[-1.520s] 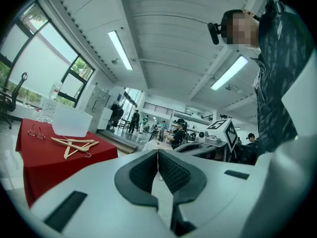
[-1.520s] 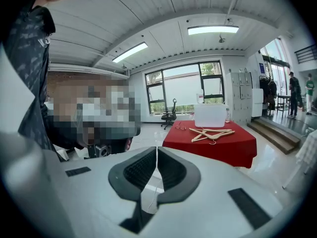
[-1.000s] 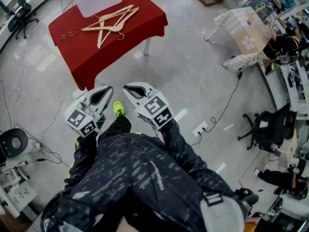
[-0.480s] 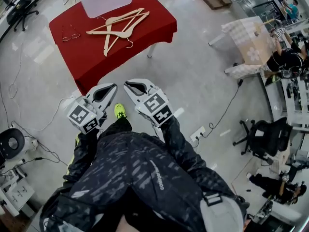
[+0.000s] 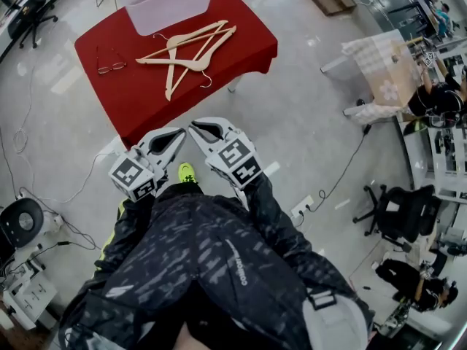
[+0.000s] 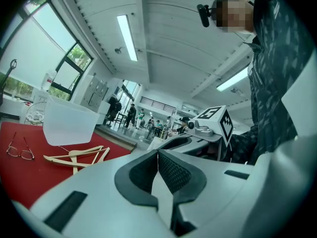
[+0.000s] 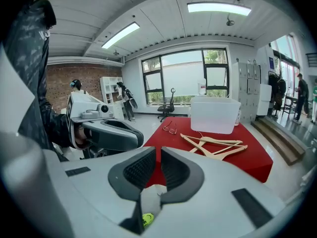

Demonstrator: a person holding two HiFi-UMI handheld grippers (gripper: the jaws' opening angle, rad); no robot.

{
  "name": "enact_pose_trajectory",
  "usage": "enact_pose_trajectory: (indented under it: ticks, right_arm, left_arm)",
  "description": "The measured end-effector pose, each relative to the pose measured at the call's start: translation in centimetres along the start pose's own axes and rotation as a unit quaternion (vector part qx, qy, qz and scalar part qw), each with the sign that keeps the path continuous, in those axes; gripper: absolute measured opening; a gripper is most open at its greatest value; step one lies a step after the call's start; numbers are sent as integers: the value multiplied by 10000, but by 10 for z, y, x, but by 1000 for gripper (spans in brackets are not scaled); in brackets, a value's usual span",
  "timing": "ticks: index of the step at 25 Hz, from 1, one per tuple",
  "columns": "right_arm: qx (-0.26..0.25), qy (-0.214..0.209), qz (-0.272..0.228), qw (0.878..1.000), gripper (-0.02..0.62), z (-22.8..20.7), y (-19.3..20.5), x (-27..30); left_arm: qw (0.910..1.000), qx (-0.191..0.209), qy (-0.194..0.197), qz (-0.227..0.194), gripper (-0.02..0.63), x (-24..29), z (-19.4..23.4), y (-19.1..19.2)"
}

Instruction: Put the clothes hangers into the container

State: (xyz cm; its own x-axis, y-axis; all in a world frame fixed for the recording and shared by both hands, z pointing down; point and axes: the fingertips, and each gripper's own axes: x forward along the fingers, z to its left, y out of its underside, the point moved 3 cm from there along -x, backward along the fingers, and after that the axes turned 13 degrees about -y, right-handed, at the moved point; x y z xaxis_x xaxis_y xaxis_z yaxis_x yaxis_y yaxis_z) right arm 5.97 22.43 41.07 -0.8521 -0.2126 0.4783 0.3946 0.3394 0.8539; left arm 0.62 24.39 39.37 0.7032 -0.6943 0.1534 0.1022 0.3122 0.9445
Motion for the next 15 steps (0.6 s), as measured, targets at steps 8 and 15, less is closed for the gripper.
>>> enact_pose_trajectory:
  ticks: [8,15]
  right_arm:
    - [-71,68,28,9999,18,-30,-17,21]
    - [-246,105,133,9996,35,-61,-33,37]
  left_arm:
    - [9999,-84,-40,-52,11,12,32,-9]
    - [9997,-83,-205,-109,12,19,62,-18]
